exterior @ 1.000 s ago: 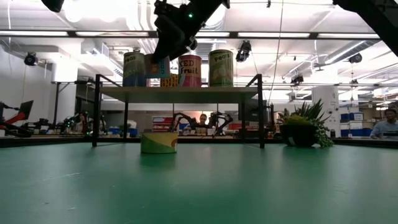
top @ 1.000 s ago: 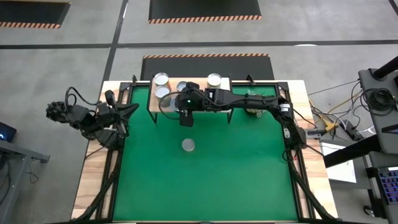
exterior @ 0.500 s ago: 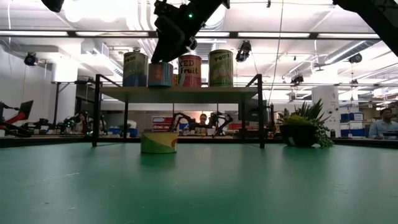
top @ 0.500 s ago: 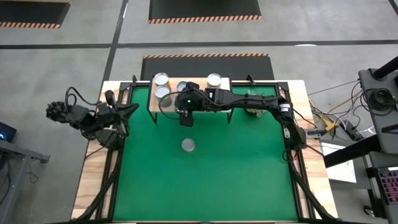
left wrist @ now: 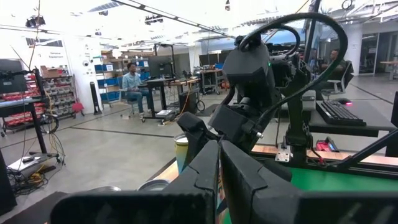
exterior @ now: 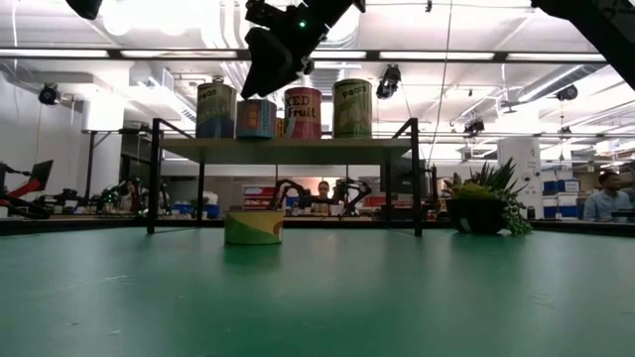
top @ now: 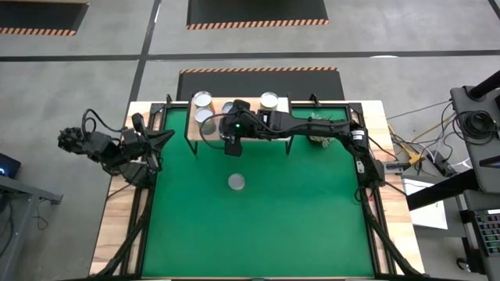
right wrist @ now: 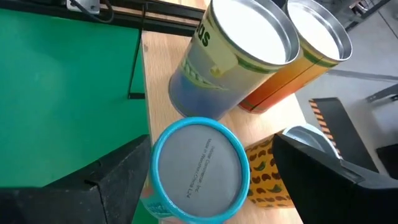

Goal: Pick and place cans onto a shelf
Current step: Put the small blue can on the shelf aligned with the other small yellow can, then adjust the cans on the shelf

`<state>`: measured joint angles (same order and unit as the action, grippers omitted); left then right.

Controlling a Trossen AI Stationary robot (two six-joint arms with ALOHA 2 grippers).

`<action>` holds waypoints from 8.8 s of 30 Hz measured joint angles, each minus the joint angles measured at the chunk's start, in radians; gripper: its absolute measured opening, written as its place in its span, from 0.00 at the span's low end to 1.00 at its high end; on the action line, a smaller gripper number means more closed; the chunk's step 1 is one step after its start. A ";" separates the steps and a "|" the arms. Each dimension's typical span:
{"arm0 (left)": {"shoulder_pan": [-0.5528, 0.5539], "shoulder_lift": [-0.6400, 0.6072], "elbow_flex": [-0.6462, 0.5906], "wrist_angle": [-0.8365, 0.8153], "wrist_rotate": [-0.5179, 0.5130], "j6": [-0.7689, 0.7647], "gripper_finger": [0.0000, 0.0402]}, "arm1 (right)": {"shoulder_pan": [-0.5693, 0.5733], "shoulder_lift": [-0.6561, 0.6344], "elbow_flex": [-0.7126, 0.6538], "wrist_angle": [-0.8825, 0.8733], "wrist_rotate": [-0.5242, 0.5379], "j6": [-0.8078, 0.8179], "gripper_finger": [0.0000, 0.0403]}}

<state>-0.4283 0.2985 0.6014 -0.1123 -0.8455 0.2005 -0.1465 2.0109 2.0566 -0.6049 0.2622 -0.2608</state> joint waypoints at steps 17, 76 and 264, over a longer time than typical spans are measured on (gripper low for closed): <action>0.000 0.003 0.000 -0.004 0.002 -0.029 0.00 | 0.108 -0.010 0.162 -0.356 -0.004 -0.023 0.50; 0.246 1.083 0.543 -0.683 0.228 -0.240 0.00 | 0.482 -1.098 -1.314 0.575 0.158 0.013 0.02; 0.961 1.547 1.275 -1.144 0.547 -0.053 0.00 | 0.480 -1.099 -1.318 0.524 0.160 0.007 0.02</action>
<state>0.5323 1.8458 1.8759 -1.2560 -0.2985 0.1478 0.3336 0.9119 0.7387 -0.0813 0.4217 -0.2539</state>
